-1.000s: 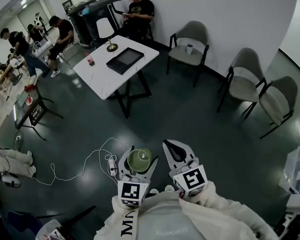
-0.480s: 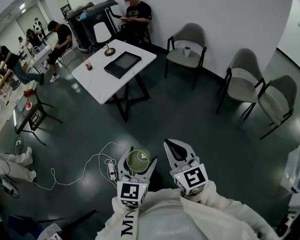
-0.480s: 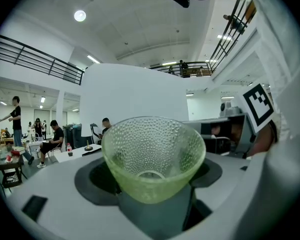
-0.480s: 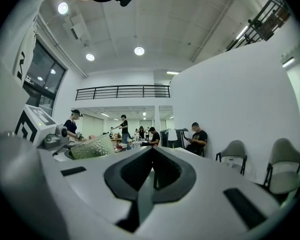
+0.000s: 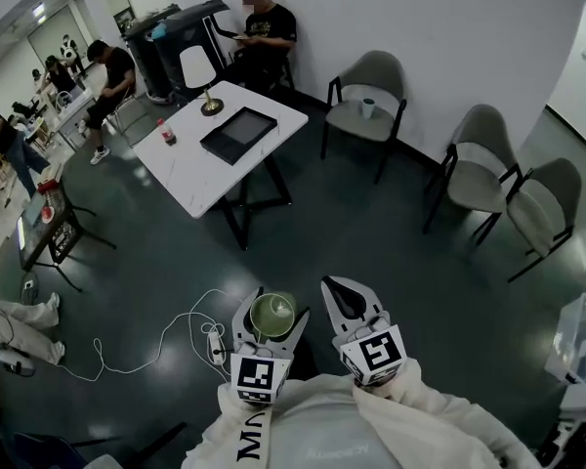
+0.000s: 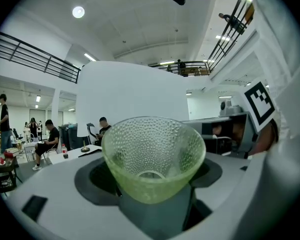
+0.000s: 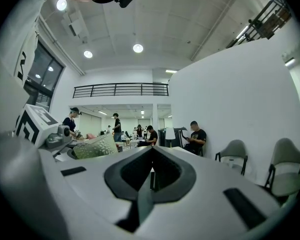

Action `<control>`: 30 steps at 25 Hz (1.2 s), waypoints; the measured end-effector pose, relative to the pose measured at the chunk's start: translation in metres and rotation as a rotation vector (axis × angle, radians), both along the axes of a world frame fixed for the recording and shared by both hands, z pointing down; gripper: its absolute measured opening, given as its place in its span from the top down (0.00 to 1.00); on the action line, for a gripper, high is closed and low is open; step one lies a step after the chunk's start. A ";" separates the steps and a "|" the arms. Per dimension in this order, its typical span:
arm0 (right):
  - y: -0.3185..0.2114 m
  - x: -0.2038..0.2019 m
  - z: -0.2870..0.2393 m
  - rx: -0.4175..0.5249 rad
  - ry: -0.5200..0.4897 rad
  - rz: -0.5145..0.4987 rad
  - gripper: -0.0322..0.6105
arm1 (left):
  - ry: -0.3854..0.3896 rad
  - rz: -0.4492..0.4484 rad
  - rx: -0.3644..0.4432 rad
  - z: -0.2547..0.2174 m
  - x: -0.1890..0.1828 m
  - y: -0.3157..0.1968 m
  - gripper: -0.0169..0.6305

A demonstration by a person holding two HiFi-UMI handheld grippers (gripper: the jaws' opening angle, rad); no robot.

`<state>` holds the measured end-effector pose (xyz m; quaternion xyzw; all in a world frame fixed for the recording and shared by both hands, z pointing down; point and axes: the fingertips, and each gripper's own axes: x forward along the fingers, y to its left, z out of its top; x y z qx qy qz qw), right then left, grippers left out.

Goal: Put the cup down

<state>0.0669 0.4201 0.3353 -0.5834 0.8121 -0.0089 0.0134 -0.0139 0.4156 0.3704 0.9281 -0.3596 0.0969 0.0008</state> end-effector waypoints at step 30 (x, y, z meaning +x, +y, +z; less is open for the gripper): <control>-0.189 -0.010 0.031 -0.123 -0.021 0.034 0.94 | -0.028 -0.002 -0.073 0.016 -0.020 -0.199 0.36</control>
